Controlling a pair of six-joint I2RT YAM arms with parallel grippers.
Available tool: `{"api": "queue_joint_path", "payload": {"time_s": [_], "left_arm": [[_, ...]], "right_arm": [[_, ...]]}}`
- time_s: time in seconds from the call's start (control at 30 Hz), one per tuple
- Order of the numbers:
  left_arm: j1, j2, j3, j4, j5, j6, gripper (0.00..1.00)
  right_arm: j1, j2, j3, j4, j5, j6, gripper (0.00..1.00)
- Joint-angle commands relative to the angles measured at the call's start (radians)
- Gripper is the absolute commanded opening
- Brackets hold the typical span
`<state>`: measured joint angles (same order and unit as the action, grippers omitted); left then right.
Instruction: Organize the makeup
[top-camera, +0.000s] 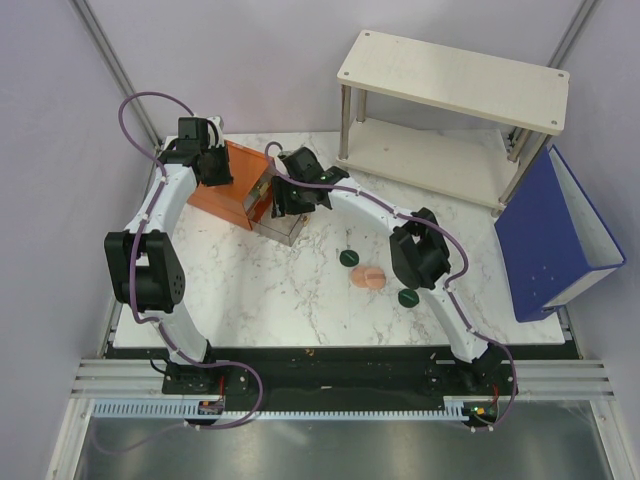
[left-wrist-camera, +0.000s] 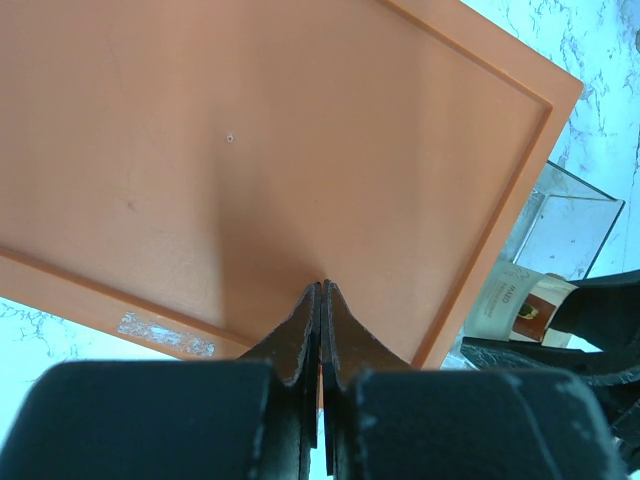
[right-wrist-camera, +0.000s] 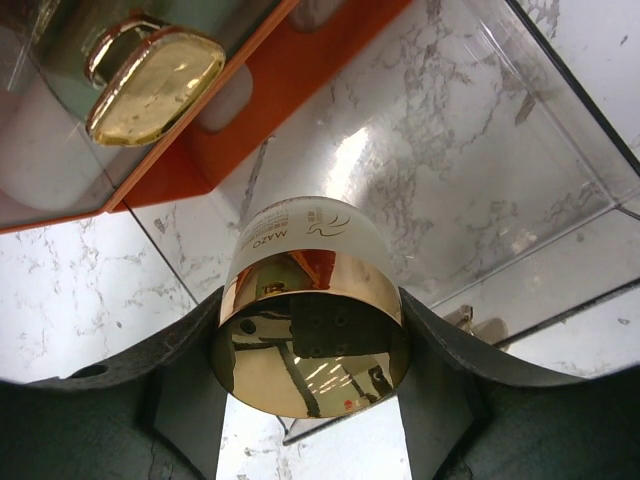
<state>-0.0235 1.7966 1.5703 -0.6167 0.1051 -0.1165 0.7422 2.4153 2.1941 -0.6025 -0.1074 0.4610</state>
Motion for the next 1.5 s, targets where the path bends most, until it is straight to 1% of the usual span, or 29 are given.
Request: {"api": "queue_joint_path", "payload": {"time_s": [0.0, 0.1, 0.4, 0.57, 0.67, 0.77, 0.8, 0.87, 1.0, 1.07, 1.17, 1.2, 1.23, 1.33, 1.47], "left_arm": [[0.002, 0.063, -0.078, -0.209, -0.041, 0.046, 0.02], [0.002, 0.061, -0.076, -0.210, -0.044, 0.046, 0.02], [0.002, 0.060, -0.079, -0.209, -0.044, 0.046, 0.02], [0.002, 0.058, -0.081, -0.209, -0.041, 0.046, 0.02], [0.002, 0.056, -0.082, -0.207, -0.041, 0.046, 0.02], [0.002, 0.056, -0.082, -0.207, -0.038, 0.046, 0.02], [0.002, 0.056, -0.081, -0.209, -0.036, 0.046, 0.02], [0.002, 0.055, -0.079, -0.207, -0.035, 0.044, 0.02], [0.002, 0.052, -0.076, -0.209, -0.038, 0.046, 0.02], [0.002, 0.050, -0.076, -0.209, -0.039, 0.047, 0.02], [0.002, 0.053, -0.075, -0.209, -0.038, 0.048, 0.02], [0.002, 0.055, -0.075, -0.209, -0.036, 0.048, 0.02], [0.002, 0.055, -0.076, -0.209, -0.032, 0.046, 0.02], [0.002, 0.056, -0.079, -0.209, -0.034, 0.046, 0.02], [0.002, 0.046, -0.090, -0.201, -0.039, 0.047, 0.02]], "right_arm": [[-0.003, 0.018, 0.030, 0.035, 0.012, 0.022, 0.50], [-0.003, 0.010, 0.023, 0.036, 0.020, 0.025, 0.60], [-0.004, -0.018, 0.012, 0.052, 0.038, 0.018, 0.68], [-0.004, -0.054, -0.019, 0.063, 0.055, 0.004, 0.77], [-0.009, -0.068, -0.033, 0.064, 0.066, 0.005, 0.77], [-0.010, -0.113, -0.063, 0.064, 0.083, -0.002, 0.77], [-0.015, -0.155, -0.077, 0.066, 0.090, -0.011, 0.77], [-0.020, -0.211, -0.143, 0.069, 0.112, -0.025, 0.77], [-0.036, -0.399, -0.289, 0.076, 0.169, -0.079, 0.78], [-0.044, -0.485, -0.394, 0.078, 0.186, -0.105, 0.78], [-0.055, -0.570, -0.543, 0.060, 0.201, -0.130, 0.77], [-0.056, -0.587, -0.580, 0.056, 0.202, -0.133, 0.75], [-0.056, -0.600, -0.653, 0.056, 0.206, -0.137, 0.75], [-0.056, -0.636, -0.764, 0.058, 0.216, -0.137, 0.73], [-0.056, -0.647, -0.833, 0.084, 0.227, -0.116, 0.68]]}}
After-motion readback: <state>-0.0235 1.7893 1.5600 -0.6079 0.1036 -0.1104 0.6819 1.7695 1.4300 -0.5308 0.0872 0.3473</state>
